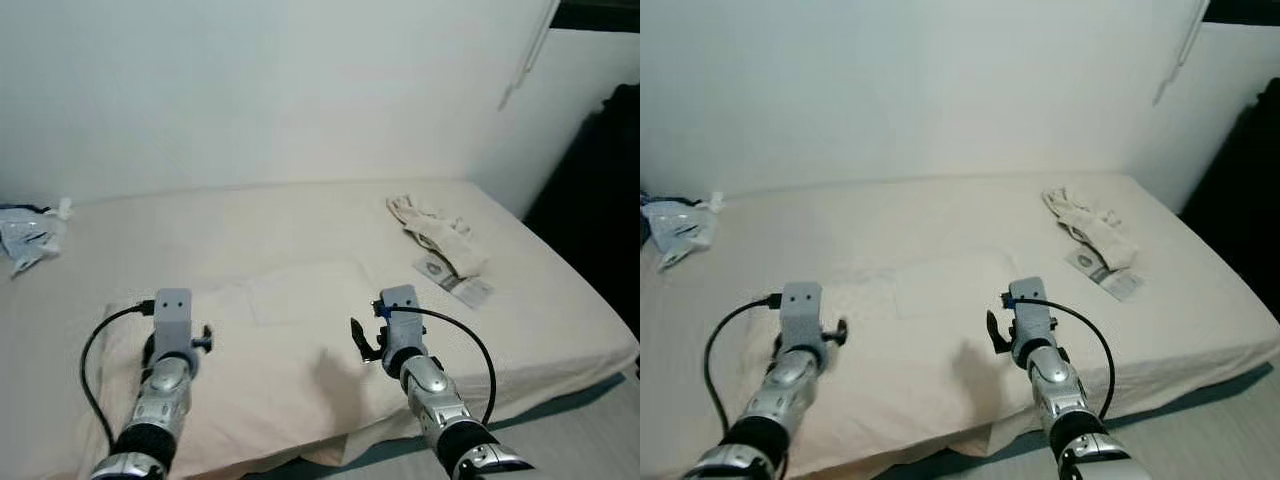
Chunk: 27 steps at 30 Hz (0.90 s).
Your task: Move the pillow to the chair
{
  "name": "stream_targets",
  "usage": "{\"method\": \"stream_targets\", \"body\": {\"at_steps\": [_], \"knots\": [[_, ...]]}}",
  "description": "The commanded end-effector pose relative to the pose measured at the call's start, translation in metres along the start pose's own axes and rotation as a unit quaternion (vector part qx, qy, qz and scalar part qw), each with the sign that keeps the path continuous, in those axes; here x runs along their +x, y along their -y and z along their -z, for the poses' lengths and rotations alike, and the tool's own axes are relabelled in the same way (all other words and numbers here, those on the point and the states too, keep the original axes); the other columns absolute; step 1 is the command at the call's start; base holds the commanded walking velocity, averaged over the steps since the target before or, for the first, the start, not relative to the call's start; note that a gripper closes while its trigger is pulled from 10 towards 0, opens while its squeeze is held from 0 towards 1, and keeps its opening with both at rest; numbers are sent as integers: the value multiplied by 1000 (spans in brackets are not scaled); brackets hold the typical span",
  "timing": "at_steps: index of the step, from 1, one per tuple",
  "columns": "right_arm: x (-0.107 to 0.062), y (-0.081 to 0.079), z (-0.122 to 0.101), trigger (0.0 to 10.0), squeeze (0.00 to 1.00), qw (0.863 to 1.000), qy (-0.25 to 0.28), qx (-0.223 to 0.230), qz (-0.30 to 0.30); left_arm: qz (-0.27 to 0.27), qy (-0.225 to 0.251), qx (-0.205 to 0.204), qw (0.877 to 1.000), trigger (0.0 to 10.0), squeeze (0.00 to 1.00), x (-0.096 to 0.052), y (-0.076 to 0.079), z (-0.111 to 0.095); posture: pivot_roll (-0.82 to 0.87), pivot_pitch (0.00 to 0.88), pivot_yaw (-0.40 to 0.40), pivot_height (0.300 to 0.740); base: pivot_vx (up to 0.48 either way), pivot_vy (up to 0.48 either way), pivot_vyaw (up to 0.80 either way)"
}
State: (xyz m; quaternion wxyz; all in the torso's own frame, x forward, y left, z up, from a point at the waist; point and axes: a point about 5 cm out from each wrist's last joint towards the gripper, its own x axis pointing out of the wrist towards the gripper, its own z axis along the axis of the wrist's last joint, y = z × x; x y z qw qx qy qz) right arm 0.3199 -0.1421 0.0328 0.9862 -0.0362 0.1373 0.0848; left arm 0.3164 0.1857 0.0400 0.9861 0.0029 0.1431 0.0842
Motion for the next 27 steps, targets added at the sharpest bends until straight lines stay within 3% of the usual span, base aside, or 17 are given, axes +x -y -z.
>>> {"method": "stream_targets", "body": {"at_steps": [1,4,8,9,11,13,15,18,20,27], "knots": [[-3,2,4,10000,0,1000,3,22,17,11,5,17,1000,10000,0,-4,0,6,-53,45,-42,740,0,0,0],[-3,2,4,10000,0,1000,4,17,22,12,-14,20,1000,10000,0,-6,3,14,-39,47,-33,740,0,0,0],[-3,6,4,10000,0,999,-1,11,33,54,-38,72,995,10000,0,-7,13,21,-32,36,-34,740,0,0,0],[-3,6,4,10000,0,999,-3,11,31,32,-27,83,996,10000,0,-8,6,21,-50,41,-14,740,0,0,0],[-2,6,2,10000,0,1000,0,6,25,7,-21,57,998,10000,0,-9,-3,23,-53,43,1,740,0,0,0],[-1,8,-1,10000,0,1000,4,1,26,16,-14,42,999,10000,0,-9,-3,21,-50,37,5,740,0,0,0],[-1,13,-2,10000,0,999,10,4,33,53,17,71,996,10000,0,-11,1,15,-46,23,3,740,0,0,0],[-3,16,-1,10000,0,999,9,5,35,67,15,69,995,10000,0,-11,0,16,-47,22,5,740,0,0,0],[-5,15,2,10000,0,1000,9,-2,23,57,-8,92,994,10000,0,-9,-8,20,-42,5,1,740,0,0,0],[-11,21,15,10000,0,999,-13,12,38,31,-10,78,996,10000,0,-4,-11,15,-19,0,-40,740,0,0,0]]}}
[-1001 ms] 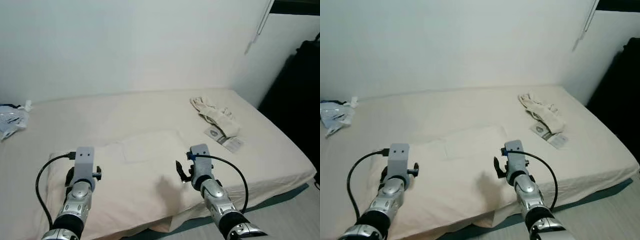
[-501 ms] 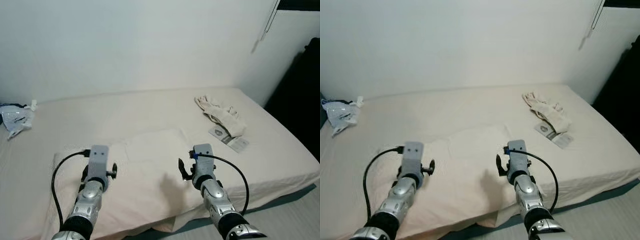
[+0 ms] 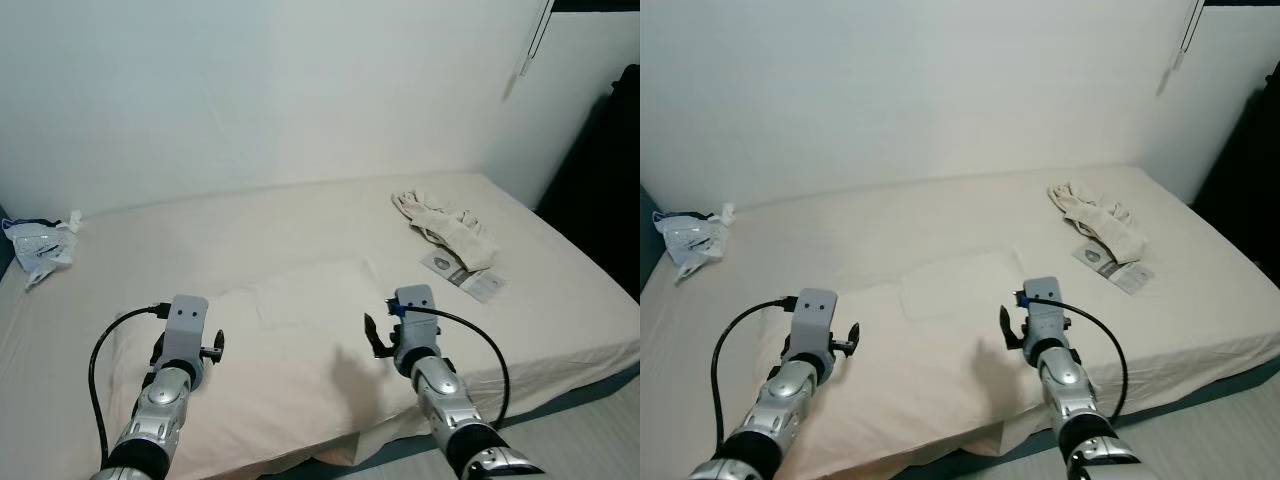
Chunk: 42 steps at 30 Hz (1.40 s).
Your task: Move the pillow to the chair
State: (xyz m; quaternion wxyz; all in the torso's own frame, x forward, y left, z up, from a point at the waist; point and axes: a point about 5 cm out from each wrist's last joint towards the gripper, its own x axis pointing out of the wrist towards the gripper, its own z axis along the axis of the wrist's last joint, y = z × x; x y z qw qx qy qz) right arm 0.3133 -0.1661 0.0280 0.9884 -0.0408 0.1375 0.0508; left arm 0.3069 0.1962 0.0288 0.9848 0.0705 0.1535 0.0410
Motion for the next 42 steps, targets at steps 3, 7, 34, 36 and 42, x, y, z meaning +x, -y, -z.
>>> {"method": "stream_targets", "body": {"at_steps": [3,7,34,36,42], "knots": [[-2,-3,4,10000,0,1000,-2,16,-1,-2,-1,-13,1000,10000,0,2,3,-2,-8,0,-49,740,0,0,0],[2,-8,2,10000,0,1000,-18,-18,-1,-2,-8,-38,999,10000,0,2,6,-1,-14,0,-50,740,0,0,0],[3,1,4,10000,0,999,-42,-3,-3,0,21,-182,983,10000,0,2,14,-9,-16,0,-50,740,0,0,0],[3,3,5,10000,0,999,-47,2,6,1,29,-164,986,10000,0,2,14,-11,-11,6,-42,740,0,0,0],[10,-5,-10,10000,0,1000,-24,-2,-17,-1,11,-110,994,10000,0,6,4,-11,-10,38,-44,740,0,0,0]]}}
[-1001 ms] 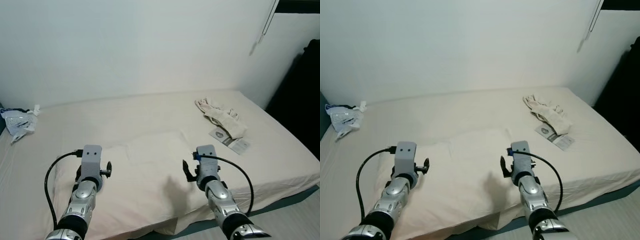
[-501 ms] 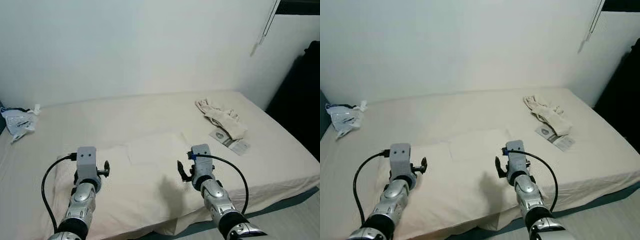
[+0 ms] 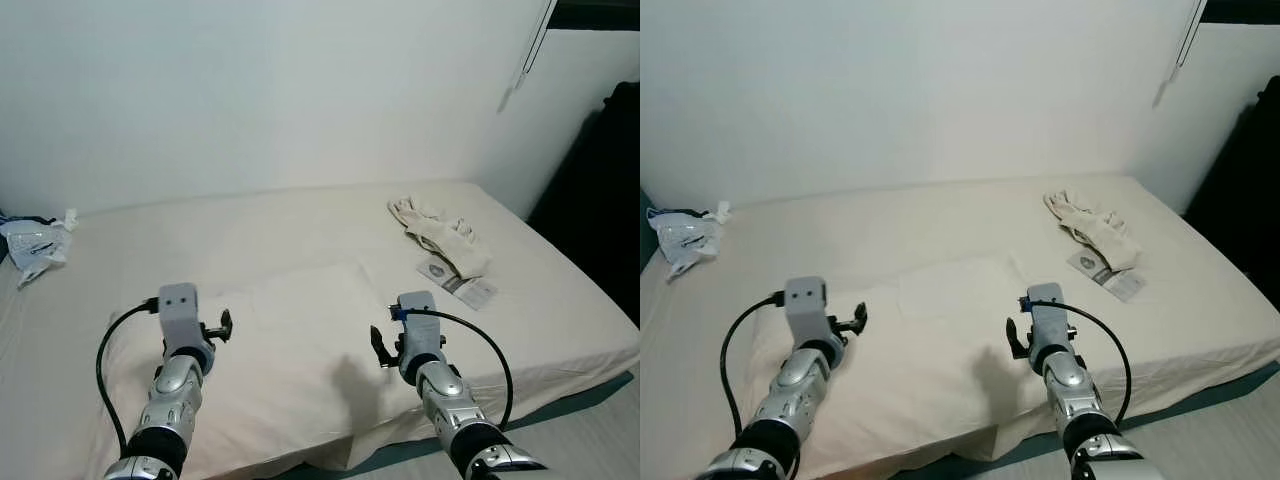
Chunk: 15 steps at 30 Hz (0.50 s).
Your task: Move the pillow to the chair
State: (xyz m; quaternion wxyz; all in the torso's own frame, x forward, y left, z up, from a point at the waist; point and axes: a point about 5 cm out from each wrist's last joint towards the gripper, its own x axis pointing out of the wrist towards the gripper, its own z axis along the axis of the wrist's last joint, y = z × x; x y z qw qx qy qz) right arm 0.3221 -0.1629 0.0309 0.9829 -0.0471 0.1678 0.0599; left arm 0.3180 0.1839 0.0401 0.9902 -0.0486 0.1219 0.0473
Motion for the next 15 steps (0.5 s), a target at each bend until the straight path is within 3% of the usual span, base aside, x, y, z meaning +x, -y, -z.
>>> {"method": "stream_targets", "body": {"at_steps": [1,3,7,8,15], "knots": [[3,-5,-8,10000,0,1000,17,14,-14,-22,-17,15,999,10000,0,0,-12,3,-10,43,-41,740,0,0,0],[4,-10,-11,10000,0,999,25,30,-32,-42,-10,61,997,10000,0,0,-18,-1,-12,41,-37,740,0,0,0],[3,-18,-18,10000,0,996,56,48,-42,-49,-5,36,998,10000,0,-5,-30,1,-34,31,3,740,0,0,0],[3,-18,-18,10000,0,996,59,47,-41,-45,-12,46,998,10000,0,-7,-31,4,-34,31,3,740,0,0,0],[-3,-9,2,10000,0,999,21,15,-33,-10,-5,71,997,10000,0,-8,-12,10,-29,33,-18,740,0,0,0]]}}
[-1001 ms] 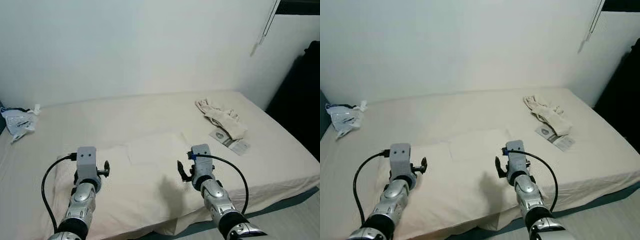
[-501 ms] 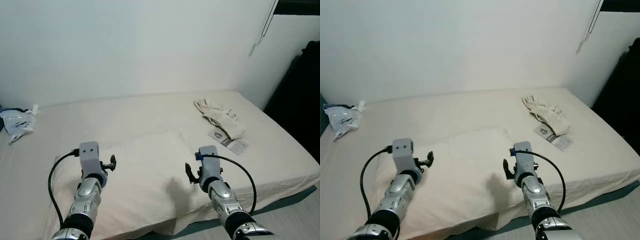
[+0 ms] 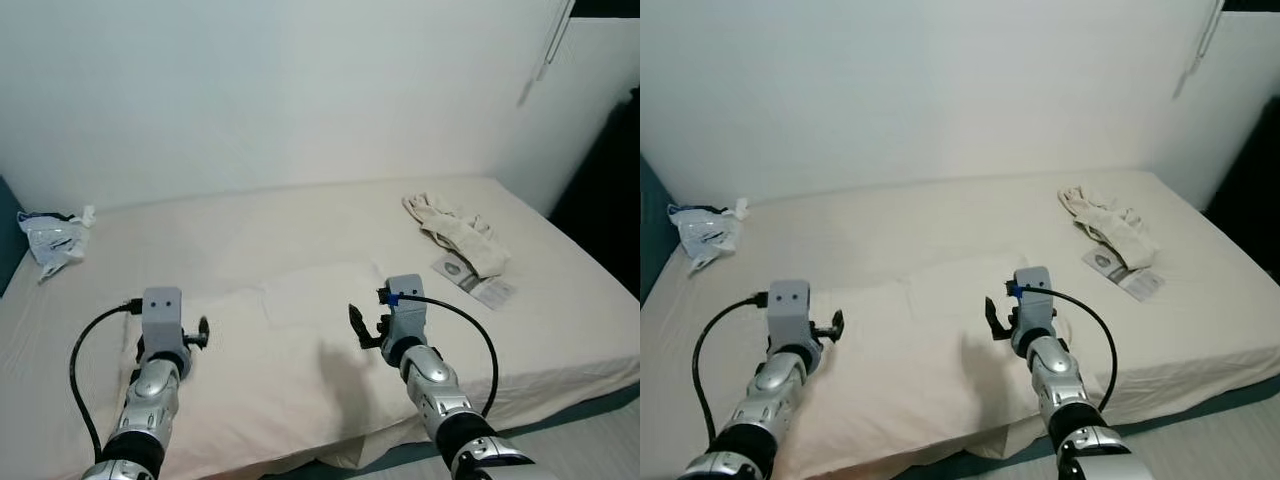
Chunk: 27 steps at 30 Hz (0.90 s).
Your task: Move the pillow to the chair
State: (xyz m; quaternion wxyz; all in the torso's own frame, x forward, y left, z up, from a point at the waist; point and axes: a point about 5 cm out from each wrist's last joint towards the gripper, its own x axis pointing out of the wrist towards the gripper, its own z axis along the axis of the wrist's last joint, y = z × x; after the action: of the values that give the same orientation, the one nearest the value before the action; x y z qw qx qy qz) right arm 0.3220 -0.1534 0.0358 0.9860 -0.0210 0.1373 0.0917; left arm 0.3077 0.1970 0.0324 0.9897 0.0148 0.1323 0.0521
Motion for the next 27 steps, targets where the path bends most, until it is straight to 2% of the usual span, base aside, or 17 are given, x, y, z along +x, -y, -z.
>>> {"method": "stream_targets", "body": {"at_steps": [1,4,10,16,17,21,23,27], "knots": [[-2,0,5,10000,0,1000,-8,-7,-2,18,2,-6,1000,10000,0,-2,8,2,-38,35,-16,740,0,0,0],[-2,2,2,10000,0,1000,1,2,2,26,11,8,1000,10000,0,-5,11,2,-24,34,-33,740,0,0,0],[-2,-2,2,10000,0,1000,2,-7,-17,-5,12,-3,1000,10000,0,-6,1,2,-22,31,-41,740,0,0,0],[0,-2,-2,10000,0,1000,13,-10,-15,2,12,37,999,10000,0,-4,1,-1,0,40,-42,740,0,0,0],[0,-5,-2,10000,0,1000,12,-12,-19,14,17,54,998,10000,0,-3,4,-4,7,35,-41,740,0,0,0],[1,-4,-2,10000,0,1000,6,-10,-12,14,19,46,999,10000,0,-4,7,-4,5,34,-36,740,0,0,0],[1,-4,-2,10000,0,1000,9,-1,-8,9,19,38,999,10000,0,-5,7,-4,-2,38,-31,730,0,0,0],[0,-3,-2,10000,0,1000,14,-10,-9,8,23,41,999,10000,0,-3,7,-6,-32,50,-23,710,0,0,0]]}}
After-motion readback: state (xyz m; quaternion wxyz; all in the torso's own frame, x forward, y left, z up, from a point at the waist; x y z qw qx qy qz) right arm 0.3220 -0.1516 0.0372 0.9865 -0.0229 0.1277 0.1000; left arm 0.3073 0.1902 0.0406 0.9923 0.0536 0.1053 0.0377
